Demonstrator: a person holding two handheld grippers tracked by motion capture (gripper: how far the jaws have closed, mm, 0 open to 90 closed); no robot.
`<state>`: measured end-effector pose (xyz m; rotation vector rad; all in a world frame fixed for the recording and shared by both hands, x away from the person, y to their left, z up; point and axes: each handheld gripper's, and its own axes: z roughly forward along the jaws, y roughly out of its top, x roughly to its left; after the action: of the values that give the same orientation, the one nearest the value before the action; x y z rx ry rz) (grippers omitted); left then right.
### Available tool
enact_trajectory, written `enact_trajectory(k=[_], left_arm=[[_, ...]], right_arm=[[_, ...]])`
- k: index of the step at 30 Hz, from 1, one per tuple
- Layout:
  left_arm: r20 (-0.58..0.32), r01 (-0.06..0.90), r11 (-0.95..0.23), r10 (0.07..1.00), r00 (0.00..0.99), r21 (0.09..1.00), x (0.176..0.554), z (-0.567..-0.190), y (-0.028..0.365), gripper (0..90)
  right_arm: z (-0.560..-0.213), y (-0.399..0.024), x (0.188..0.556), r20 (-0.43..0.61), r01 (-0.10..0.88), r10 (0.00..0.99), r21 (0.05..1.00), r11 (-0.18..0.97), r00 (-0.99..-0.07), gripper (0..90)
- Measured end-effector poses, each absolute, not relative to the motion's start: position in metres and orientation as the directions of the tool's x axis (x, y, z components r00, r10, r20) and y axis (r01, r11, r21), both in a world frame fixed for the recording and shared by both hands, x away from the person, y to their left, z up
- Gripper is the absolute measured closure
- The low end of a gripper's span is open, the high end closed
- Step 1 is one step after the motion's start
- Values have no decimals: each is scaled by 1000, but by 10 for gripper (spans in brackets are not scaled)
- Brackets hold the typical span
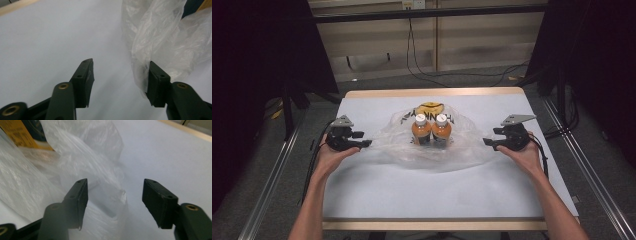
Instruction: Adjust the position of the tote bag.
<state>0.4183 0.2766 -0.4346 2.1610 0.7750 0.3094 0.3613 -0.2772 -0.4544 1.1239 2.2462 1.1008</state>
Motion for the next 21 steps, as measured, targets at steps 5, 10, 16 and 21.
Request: enact_trajectory(k=[5, 10, 16, 21], left_arm=[[-44, 398, -436, 627, 777, 807, 413, -421, 282, 335], [-59, 380, -403, 617, 784, 833, 410, -412, 286, 298], [-106, 352, -326, 583, 805, 877, 408, -402, 287, 260], [-95, 316, -291, 582, 807, 903, 403, -389, 282, 232]], right_arm=[[-440, -280, 357, 23, 457, 808, 834, 309, -589, 301], [-428, -279, 353, 45, 430, 796, 859, 279, -604, 296], [-419, -269, 351, 58, 403, 769, 875, 268, -636, 334], [-414, -254, 350, 54, 382, 736, 879, 286, -675, 425]])
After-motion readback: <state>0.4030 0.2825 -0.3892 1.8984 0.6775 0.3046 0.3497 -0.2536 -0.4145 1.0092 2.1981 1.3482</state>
